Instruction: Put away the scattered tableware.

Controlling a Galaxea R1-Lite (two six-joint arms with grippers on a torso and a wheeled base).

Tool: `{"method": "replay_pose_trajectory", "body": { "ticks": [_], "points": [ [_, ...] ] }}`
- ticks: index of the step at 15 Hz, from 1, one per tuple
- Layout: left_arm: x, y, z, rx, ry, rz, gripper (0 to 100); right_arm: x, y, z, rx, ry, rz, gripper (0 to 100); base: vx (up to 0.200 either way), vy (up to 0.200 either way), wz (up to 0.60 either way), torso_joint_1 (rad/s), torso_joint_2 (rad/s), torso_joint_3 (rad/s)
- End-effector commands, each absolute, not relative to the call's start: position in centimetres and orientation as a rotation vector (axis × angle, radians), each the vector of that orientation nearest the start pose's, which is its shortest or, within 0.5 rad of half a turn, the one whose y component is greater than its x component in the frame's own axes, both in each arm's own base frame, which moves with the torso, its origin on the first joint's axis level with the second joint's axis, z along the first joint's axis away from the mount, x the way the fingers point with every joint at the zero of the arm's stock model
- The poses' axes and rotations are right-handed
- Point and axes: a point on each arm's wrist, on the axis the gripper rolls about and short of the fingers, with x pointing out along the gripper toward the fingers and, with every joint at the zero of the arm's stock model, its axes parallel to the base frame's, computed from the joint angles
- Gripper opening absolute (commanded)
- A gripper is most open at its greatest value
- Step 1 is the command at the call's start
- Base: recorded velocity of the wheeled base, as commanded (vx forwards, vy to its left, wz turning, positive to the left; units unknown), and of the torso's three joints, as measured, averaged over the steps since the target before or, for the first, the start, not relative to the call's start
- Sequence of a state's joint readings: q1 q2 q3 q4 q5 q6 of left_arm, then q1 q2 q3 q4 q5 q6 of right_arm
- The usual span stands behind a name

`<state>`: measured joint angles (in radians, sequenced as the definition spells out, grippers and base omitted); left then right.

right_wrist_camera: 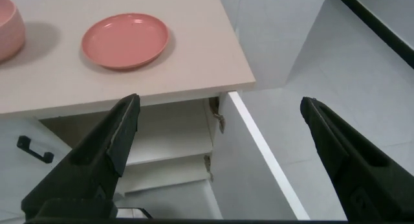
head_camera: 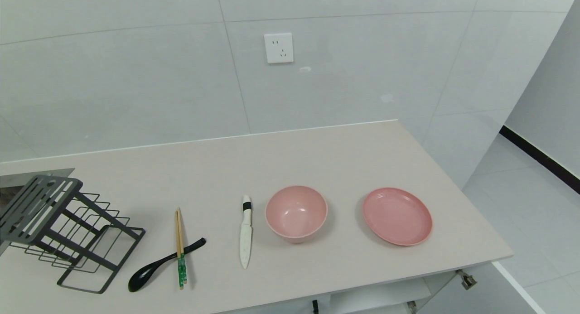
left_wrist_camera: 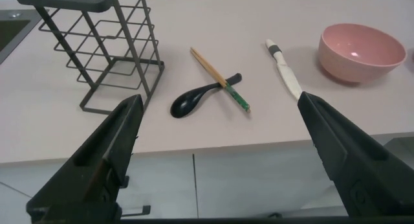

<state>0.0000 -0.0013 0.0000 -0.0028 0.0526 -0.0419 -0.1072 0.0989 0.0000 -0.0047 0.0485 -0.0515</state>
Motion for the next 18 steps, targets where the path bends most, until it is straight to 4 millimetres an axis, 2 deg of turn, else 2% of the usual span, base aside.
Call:
{"method": "replay_pose_trajectory", "body": {
  "ticks": [1, 4, 6, 7, 8, 10, 11, 14, 18],
  "points": [
    [-2.3, 0.1, 7.6, -0.043, -0.004, 0.054, 100, -1.5, 0.3, 8.1, -0.07, 0.071, -0.051, 100, 0.0, 0.0, 0.0, 0.0, 0.0, 0.0],
    [-2.3, 0.1, 7.6, -0.035, -0.006, 0.052, 100, -1.5, 0.3, 9.8, -0.11, -0.103, -0.053, 100, 0.0, 0.0, 0.0, 0.0, 0.0, 0.0],
    [-2.3, 0.1, 7.6, -0.042, -0.006, 0.054, 100, -1.5, 0.4, 9.8, -0.119, -0.103, 0.007, 100, 0.0, 0.0, 0.0, 0.0, 0.0, 0.0],
    [-2.3, 0.1, 7.6, -0.043, -0.006, 0.055, 100, -1.2, 0.7, 10.1, -0.115, -0.06, 0.129, 100, 0.0, 0.0, 0.0, 0.0, 0.0, 0.0],
    [-2.3, 0.1, 7.6, -0.043, -0.006, 0.054, 100, -0.9, 0.7, 11.3, -0.113, -0.038, 0.178, 100, 0.0, 0.0, 0.0, 0.0, 0.0, 0.0],
    [-2.3, 0.1, 7.6, -0.043, -0.006, 0.054, 100, 0.9, 0.7, 13.4, -0.083, 0.093, 0.254, 100, 0.0, 0.0, 0.0, 0.0, 0.0, 0.0],
    [-2.3, 0.1, 7.6, -0.043, -0.006, 0.054, 100, 1.8, 0.6, 13.7, -0.07, 0.147, 0.281, 100, 0.0, 0.0, 0.0, 0.0, 0.0, 0.0],
    [-2.3, 0.1, 7.6, -0.048, -0.006, 0.054, 100, 4.1, 0.7, 13.5, -0.042, 0.262, 0.358, 100, 0.0, 0.0, 0.0, 0.0, 0.0, 0.0],
    [-2.3, 0.1, 7.6, -0.043, -0.004, 0.054, 100, 6.7, 0.9, 13.9, -0.049, 0.274, 0.418, 100, 0.0, 0.0, 0.0, 0.0, 0.0, 0.0]
  ]
}}
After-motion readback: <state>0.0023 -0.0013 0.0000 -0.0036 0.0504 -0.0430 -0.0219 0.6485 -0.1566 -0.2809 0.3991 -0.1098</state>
